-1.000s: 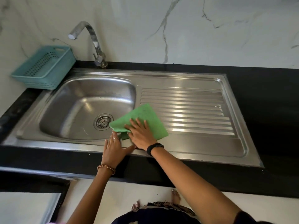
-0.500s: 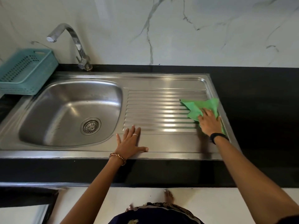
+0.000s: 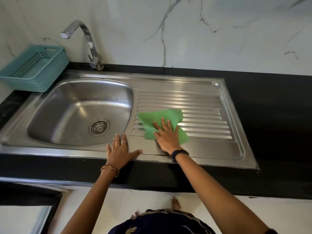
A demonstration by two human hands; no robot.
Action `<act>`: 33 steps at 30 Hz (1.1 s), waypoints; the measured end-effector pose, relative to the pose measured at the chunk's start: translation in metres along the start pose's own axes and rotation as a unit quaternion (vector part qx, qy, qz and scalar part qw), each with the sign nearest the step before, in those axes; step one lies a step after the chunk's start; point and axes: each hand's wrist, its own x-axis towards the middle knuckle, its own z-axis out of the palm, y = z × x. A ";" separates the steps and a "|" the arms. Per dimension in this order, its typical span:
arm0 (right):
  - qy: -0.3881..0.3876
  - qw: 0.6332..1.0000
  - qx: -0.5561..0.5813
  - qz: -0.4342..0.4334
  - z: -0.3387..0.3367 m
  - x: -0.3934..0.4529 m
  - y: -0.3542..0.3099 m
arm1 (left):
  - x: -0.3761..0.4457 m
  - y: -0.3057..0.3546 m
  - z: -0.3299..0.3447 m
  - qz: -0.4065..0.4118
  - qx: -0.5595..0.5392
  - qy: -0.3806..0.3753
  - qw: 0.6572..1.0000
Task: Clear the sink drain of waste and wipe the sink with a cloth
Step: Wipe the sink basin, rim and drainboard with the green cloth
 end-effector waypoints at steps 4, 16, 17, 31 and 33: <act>-0.033 0.993 -0.032 -0.108 0.014 0.013 -0.051 | -0.004 0.001 -0.001 -0.012 0.017 0.007 1.000; -0.005 0.998 0.016 -0.058 -0.008 -0.060 0.058 | -0.007 0.057 0.019 0.116 0.012 -0.044 0.992; 0.004 0.999 -0.001 -0.032 -0.013 -0.064 0.075 | -0.008 0.067 0.022 0.146 0.018 -0.056 0.987; 0.018 0.965 -0.205 0.165 -0.044 -0.148 0.176 | -0.007 0.075 0.037 0.232 0.065 -0.077 0.967; 0.030 0.966 -0.192 0.170 -0.038 -0.162 0.166 | -0.006 0.067 0.036 0.227 0.055 -0.075 0.970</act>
